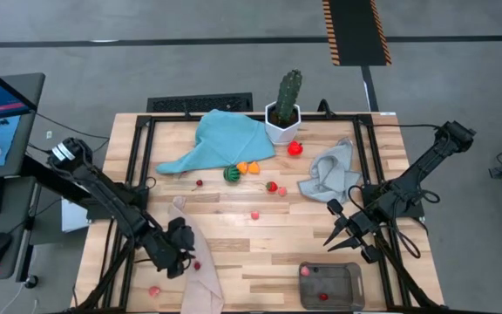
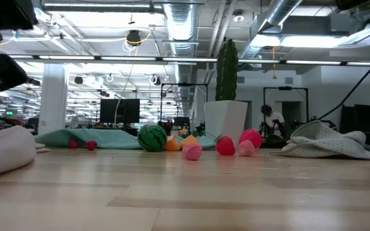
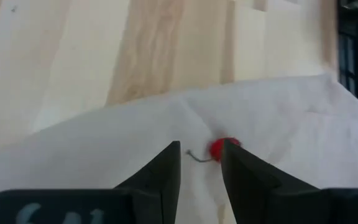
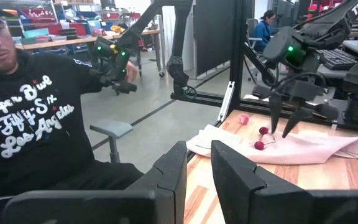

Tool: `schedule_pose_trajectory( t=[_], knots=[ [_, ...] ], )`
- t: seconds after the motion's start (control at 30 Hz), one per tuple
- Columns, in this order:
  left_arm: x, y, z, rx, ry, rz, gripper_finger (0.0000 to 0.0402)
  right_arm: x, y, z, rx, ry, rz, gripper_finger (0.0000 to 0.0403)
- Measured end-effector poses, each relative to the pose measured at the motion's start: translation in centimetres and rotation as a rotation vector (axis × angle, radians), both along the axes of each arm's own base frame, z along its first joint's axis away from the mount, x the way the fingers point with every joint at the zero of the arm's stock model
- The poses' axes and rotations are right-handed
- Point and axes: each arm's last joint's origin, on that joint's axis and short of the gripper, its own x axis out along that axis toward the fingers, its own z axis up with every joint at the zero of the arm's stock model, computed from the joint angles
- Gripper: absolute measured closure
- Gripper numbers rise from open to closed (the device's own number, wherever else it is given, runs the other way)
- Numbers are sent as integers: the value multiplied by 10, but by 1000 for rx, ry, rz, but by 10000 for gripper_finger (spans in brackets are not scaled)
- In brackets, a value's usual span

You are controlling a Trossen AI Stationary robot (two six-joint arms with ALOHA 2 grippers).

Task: Pick and placing Produce into tupperware
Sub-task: Put the cherry into the black bin

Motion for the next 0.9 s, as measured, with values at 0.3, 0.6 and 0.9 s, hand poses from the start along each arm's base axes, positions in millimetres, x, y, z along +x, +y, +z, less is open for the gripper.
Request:
schedule_pose_trajectory(
  t=[0.3, 0.6, 0.9],
  knots=[
    [4, 0, -7, -19, 34, 36, 300, 0, 0, 0, -1, 1, 0, 305],
    [4, -2, -6, -46, 37, 7, 300, 0, 0, -1, -4, 5, 0, 305],
    [4, -3, -8, -47, 38, 16, 300, 0, 0, -1, -4, 5, 0, 305]
  ],
)
